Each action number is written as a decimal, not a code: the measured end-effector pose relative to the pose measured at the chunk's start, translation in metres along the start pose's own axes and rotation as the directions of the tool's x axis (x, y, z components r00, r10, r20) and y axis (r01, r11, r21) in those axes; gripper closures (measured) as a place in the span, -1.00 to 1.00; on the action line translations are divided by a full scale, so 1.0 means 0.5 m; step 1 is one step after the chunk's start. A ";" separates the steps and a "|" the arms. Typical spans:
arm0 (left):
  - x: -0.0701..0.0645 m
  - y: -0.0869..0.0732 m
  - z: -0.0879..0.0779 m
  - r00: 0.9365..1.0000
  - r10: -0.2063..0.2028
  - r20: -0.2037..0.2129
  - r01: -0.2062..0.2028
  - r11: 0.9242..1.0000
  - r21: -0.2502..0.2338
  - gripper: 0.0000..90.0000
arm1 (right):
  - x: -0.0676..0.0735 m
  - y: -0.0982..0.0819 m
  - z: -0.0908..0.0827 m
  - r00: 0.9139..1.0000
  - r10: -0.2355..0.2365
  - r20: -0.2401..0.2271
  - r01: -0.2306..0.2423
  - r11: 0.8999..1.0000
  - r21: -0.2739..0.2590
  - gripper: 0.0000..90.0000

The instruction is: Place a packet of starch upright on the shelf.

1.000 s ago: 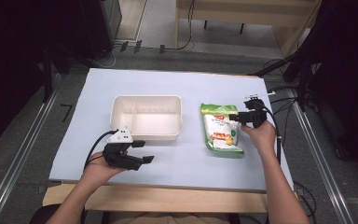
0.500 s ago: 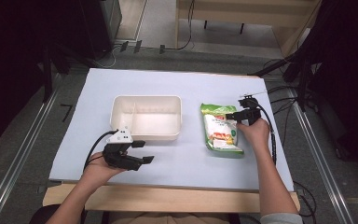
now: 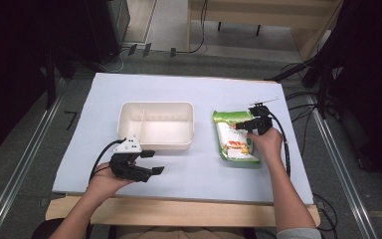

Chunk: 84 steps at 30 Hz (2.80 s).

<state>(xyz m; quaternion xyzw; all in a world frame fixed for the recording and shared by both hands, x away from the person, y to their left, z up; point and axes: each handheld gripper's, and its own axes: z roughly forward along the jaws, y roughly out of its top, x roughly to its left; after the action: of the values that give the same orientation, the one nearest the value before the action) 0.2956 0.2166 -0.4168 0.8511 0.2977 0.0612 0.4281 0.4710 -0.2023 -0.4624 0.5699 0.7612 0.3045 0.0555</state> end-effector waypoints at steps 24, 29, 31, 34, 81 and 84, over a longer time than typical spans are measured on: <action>0.005 0.000 -0.008 1.000 -0.009 -0.002 0.009 1.000 -0.006 -0.30 | 0.018 0.007 -0.101 0.994 -0.034 -0.105 0.025 0.996 -0.087 0.98; 0.004 0.000 -0.009 1.000 -0.013 0.000 0.013 1.000 -0.011 -0.30 | 0.035 0.003 -0.140 0.990 -0.049 -0.134 0.033 0.992 -0.126 0.99; 0.005 -0.001 -0.009 1.000 -0.013 -0.002 0.013 1.000 -0.013 -0.30 | 0.044 0.002 -0.152 0.987 -0.061 -0.149 0.040 0.989 -0.141 0.99; 0.006 -0.001 -0.010 1.000 -0.016 -0.003 0.016 1.000 -0.015 -0.30 | 0.060 0.003 -0.170 0.982 -0.078 -0.170 0.051 0.986 -0.157 0.99; 0.007 -0.001 -0.011 1.000 -0.027 0.003 0.027 0.999 -0.024 -0.31 | 0.229 0.112 -0.294 0.951 -0.263 -0.163 0.218 0.943 -0.252 1.00; 0.007 -0.001 -0.011 1.000 -0.023 -0.003 0.023 0.999 -0.034 -0.30 | 0.241 0.130 -0.300 0.947 -0.272 -0.171 0.224 0.941 -0.252 1.00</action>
<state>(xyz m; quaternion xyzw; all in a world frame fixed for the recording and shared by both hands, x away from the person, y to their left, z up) 0.2960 0.2228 -0.4142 0.8402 0.3071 0.0626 0.4426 0.4189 -0.1427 -0.2754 0.4247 0.7885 0.4375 0.0812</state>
